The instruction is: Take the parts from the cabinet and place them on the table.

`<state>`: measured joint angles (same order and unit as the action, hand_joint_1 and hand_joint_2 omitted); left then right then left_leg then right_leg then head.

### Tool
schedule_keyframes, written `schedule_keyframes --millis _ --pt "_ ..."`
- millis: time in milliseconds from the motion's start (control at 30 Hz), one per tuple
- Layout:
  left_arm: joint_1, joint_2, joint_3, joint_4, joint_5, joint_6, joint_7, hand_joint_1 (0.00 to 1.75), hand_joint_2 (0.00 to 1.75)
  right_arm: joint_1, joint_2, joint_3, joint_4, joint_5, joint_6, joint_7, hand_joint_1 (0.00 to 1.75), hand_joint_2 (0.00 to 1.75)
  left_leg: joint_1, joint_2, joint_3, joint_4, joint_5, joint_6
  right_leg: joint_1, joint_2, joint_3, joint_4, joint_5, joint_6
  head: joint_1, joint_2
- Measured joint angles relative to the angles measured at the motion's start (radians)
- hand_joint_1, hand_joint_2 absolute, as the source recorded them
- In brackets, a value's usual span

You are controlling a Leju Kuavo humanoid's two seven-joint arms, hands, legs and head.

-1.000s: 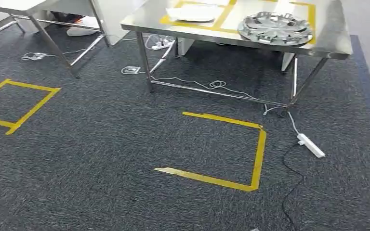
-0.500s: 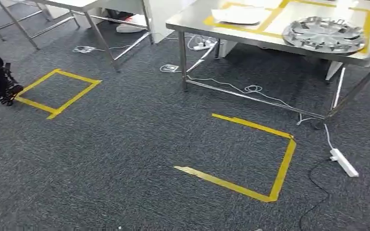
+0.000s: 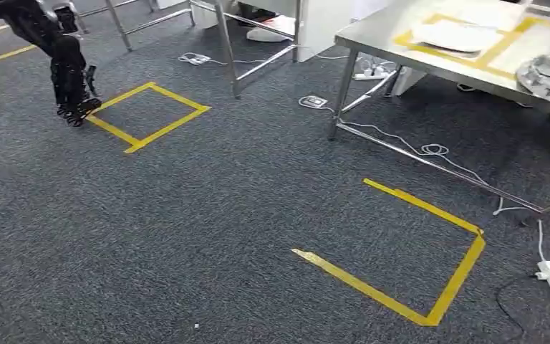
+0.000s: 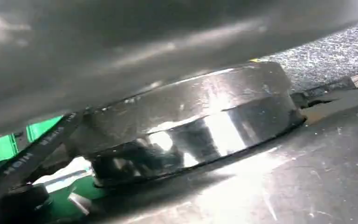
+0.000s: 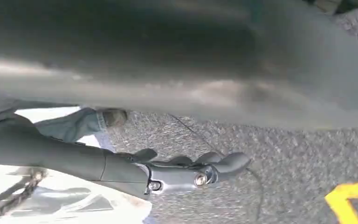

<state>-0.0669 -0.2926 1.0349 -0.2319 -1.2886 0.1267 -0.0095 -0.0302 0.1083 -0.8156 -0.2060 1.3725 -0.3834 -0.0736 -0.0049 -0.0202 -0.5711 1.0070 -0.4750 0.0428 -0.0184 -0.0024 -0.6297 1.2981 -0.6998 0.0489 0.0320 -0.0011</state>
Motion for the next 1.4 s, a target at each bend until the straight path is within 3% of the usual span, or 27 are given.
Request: schedule_keyframes --millis 33,100,333,400,433,467,500,533,600,633,667,733,767,800,833,933,967,1000,1033,1100,1133,1200,1233,1267,1300,1333,1400 --pt "0.000 0.000 0.000 0.000 0.000 0.000 0.000 0.00 0.00 0.003 0.000 0.001 0.000 0.000 0.000 0.000 0.00 0.00 -0.003 -0.017 0.001 0.000 0.000 0.000 0.000 0.001 -0.022 0.028 0.009 -0.003 -0.001 0.000" --pt "0.001 0.000 0.000 0.000 0.000 0.000 0.000 0.00 0.00 0.002 0.000 0.002 0.000 0.000 0.000 0.000 0.00 0.00 -0.005 -0.047 0.006 0.001 0.000 0.000 0.001 0.005 0.003 -0.061 0.091 -0.010 -0.001 0.000" --pt "0.001 0.000 0.000 0.000 0.000 0.000 0.000 0.00 0.00 0.002 -0.001 0.002 0.000 0.000 0.000 0.000 0.00 0.00 -0.006 -0.056 0.007 0.002 -0.001 0.000 0.001 0.009 0.022 -0.111 0.121 -0.012 -0.001 0.000" --pt "-0.001 0.000 0.000 0.001 0.000 0.000 0.000 0.00 0.00 0.000 -0.002 0.002 0.000 0.000 0.000 0.000 0.00 0.00 -0.006 -0.075 0.009 0.004 -0.002 -0.002 0.000 0.038 0.072 -0.234 0.186 -0.019 0.000 0.000" --pt "-0.003 0.000 0.000 0.002 0.000 0.000 0.000 0.00 0.00 -0.002 -0.004 0.004 0.001 0.003 -0.001 0.001 0.00 0.00 0.001 -0.115 -0.005 0.005 0.002 -0.024 0.005 0.076 0.106 -0.290 0.174 -0.023 -0.002 0.000" --pt "-0.002 0.002 0.000 0.003 0.000 0.000 0.000 0.00 0.00 -0.003 -0.003 0.008 0.001 0.008 0.001 0.006 0.00 0.00 -0.001 -0.104 -0.008 0.014 -0.003 -0.035 -0.004 0.041 0.114 -0.304 0.186 -0.039 -0.002 0.000" --pt "-0.003 0.002 0.000 0.003 0.000 0.000 0.000 0.00 0.00 -0.002 -0.004 0.010 0.001 0.010 0.002 0.007 0.00 0.00 -0.006 -0.040 -0.023 0.048 -0.029 -0.043 -0.003 0.030 0.117 -0.307 0.184 -0.044 -0.011 0.000" --pt "-0.003 0.002 0.000 0.003 0.000 -0.001 0.000 0.00 0.00 -0.001 -0.004 0.010 0.001 0.011 0.002 0.010 0.00 0.00 -0.004 -0.008 -0.057 0.120 -0.071 -0.051 -0.001 0.014 0.119 -0.307 0.182 -0.047 -0.013 0.000" --pt "-0.004 0.002 0.000 0.003 0.000 -0.002 0.000 0.00 0.00 0.002 -0.005 0.010 0.001 0.015 0.003 0.016 0.00 0.00 0.003 0.008 -0.137 0.284 -0.139 -0.059 0.000 -0.021 0.122 -0.307 0.178 -0.050 -0.012 0.000" --pt "-0.003 0.002 0.000 0.004 0.000 -0.002 0.000 0.00 0.00 0.002 -0.005 0.010 0.001 0.018 0.003 0.017 0.00 0.00 0.006 0.009 -0.157 0.325 -0.143 -0.063 0.000 -0.037 0.123 -0.306 0.175 -0.049 -0.013 0.000" --pt "-0.002 0.003 0.000 0.004 0.000 -0.002 0.000 0.00 0.00 0.001 -0.005 0.011 0.001 0.021 0.003 0.017 0.00 0.00 0.010 0.010 -0.151 0.312 -0.122 -0.065 0.000 -0.051 0.127 -0.306 0.172 -0.048 -0.012 0.000" --pt "-0.001 0.005 0.000 0.004 0.000 -0.002 0.000 0.00 0.00 0.000 -0.004 0.018 0.001 0.028 0.003 0.018 0.00 0.00 0.012 0.026 -0.080 0.169 -0.036 -0.063 -0.001 -0.078 0.136 -0.306 0.165 -0.044 -0.013 0.000" --pt "-0.002 0.005 0.000 0.004 0.000 -0.002 0.000 0.00 0.00 0.000 -0.004 0.022 0.001 0.031 0.003 0.018 0.00 0.00 0.010 0.058 -0.032 0.076 0.005 -0.059 -0.001 -0.089 0.143 -0.306 0.160 -0.039 -0.013 0.000" --pt "-0.002 0.005 0.000 0.004 0.000 -0.002 0.000 0.00 0.00 0.000 -0.005 0.025 0.001 0.032 0.003 0.018 0.00 0.00 0.001 0.115 -0.006 0.026 0.001 -0.055 0.006 -0.098 0.139 -0.305 0.154 -0.030 -0.013 0.000" --pt "-0.006 0.005 0.000 0.004 0.000 -0.002 0.000 0.00 0.00 0.002 -0.005 0.026 0.001 0.034 0.002 0.018 0.00 0.00 -0.003 0.108 -0.002 0.012 -0.006 -0.042 0.010 -0.107 0.138 -0.303 0.146 -0.022 -0.014 0.000" --pt "0.001 0.005 0.000 0.004 -0.002 -0.002 -0.007 0.00 0.00 -0.007 -0.005 0.029 0.001 0.035 0.001 0.020 0.00 0.00 -0.007 0.075 -0.008 0.012 -0.008 -0.028 0.008 -0.143 0.166 -0.312 0.141 -0.010 -0.010 0.000" --pt "0.008 0.006 -0.003 0.004 -0.018 -0.002 -0.036 0.00 0.00 -0.008 -0.005 0.029 0.001 0.025 0.002 0.024 0.00 0.00 0.002 0.062 0.000 0.001 0.000 -0.016 0.002 -0.122 0.158 -0.308 0.130 -0.001 -0.011 0.000" --pt "0.015 0.008 -0.010 0.005 -0.033 -0.002 -0.078 0.00 0.00 -0.006 -0.005 0.028 0.001 0.015 0.002 0.026 0.00 0.00 0.002 0.053 0.001 0.000 0.001 -0.012 0.001 -0.060 0.150 -0.278 0.106 -0.001 -0.004 0.000" --pt "0.020 0.013 -0.015 0.005 -0.043 -0.014 -0.109 0.00 0.00 -0.002 -0.004 0.027 0.001 0.009 0.002 0.026 0.00 0.00 0.002 0.039 0.000 0.000 0.001 -0.006 0.001 -0.024 0.118 -0.207 0.068 -0.001 -0.002 0.000" --pt "0.031 0.029 -0.029 0.005 -0.054 -0.053 -0.141 0.00 0.00 0.007 -0.004 0.027 0.002 0.007 0.005 0.028 0.00 0.00 0.000 0.010 0.000 0.000 0.000 -0.004 0.001 -0.002 0.032 -0.040 0.005 -0.002 0.000 0.000" --pt "0.037 0.037 -0.033 0.005 -0.054 -0.069 -0.145 0.00 0.00 0.009 -0.004 0.027 0.003 0.006 0.005 0.031 0.00 0.00 -0.002 -0.006 0.000 0.001 0.000 -0.003 0.002 0.000 -0.005 0.016 -0.003 -0.003 -0.001 0.000" --pt "0.056 0.044 -0.039 -0.008 -0.051 -0.125 -0.135 0.00 0.00 0.011 -0.004 0.026 0.003 0.006 0.005 0.038 0.00 0.00 -0.003 -0.038 0.005 0.001 -0.002 -0.004 0.001 0.002 -0.010 -0.028 0.065 -0.007 -0.001 0.000" --pt "0.076 0.034 -0.047 -0.062 -0.038 -0.206 -0.114 0.00 0.00 0.011 -0.004 0.026 0.003 0.006 0.005 0.038 0.00 0.00 -0.002 -0.054 0.009 0.002 -0.003 -0.005 0.001 0.008 0.018 -0.107 0.118 -0.009 -0.001 0.000" --pt "0.107 0.013 -0.061 -0.137 0.006 -0.291 -0.081 0.00 0.00 0.010 -0.004 0.026 0.002 0.008 0.005 0.039 0.00 0.00 -0.002 -0.067 0.013 0.004 -0.007 -0.009 0.000 0.032 0.056 -0.203 0.172 -0.013 -0.001 0.000" --pt "0.139 -0.001 -0.092 -0.213 0.085 -0.356 -0.033 0.00 0.00 0.011 -0.004 0.026 0.003 0.008 0.005 0.040 0.00 0.00 0.002 -0.077 0.013 0.006 -0.010 -0.013 -0.001 0.085 0.079 -0.261 0.185 -0.016 0.000 0.000" --pt "0.171 -0.014 -0.147 -0.286 0.180 -0.396 0.022 0.00 0.00 0.013 -0.004 0.025 0.003 0.010 0.004 0.040 0.00 0.00 -0.004 -0.089 0.008 0.014 -0.014 -0.020 -0.005 0.109 0.091 -0.288 0.174 -0.017 -0.003 0.000" --pt "0.245 -0.029 -0.259 -0.418 0.298 -0.418 0.101 0.00 0.00 0.011 -0.004 0.025 0.003 0.012 0.005 0.040 0.00 0.00 0.006 -0.111 0.001 0.009 -0.009 -0.032 0.004 0.089 0.101 -0.284 0.171 -0.021 -0.002 0.000"
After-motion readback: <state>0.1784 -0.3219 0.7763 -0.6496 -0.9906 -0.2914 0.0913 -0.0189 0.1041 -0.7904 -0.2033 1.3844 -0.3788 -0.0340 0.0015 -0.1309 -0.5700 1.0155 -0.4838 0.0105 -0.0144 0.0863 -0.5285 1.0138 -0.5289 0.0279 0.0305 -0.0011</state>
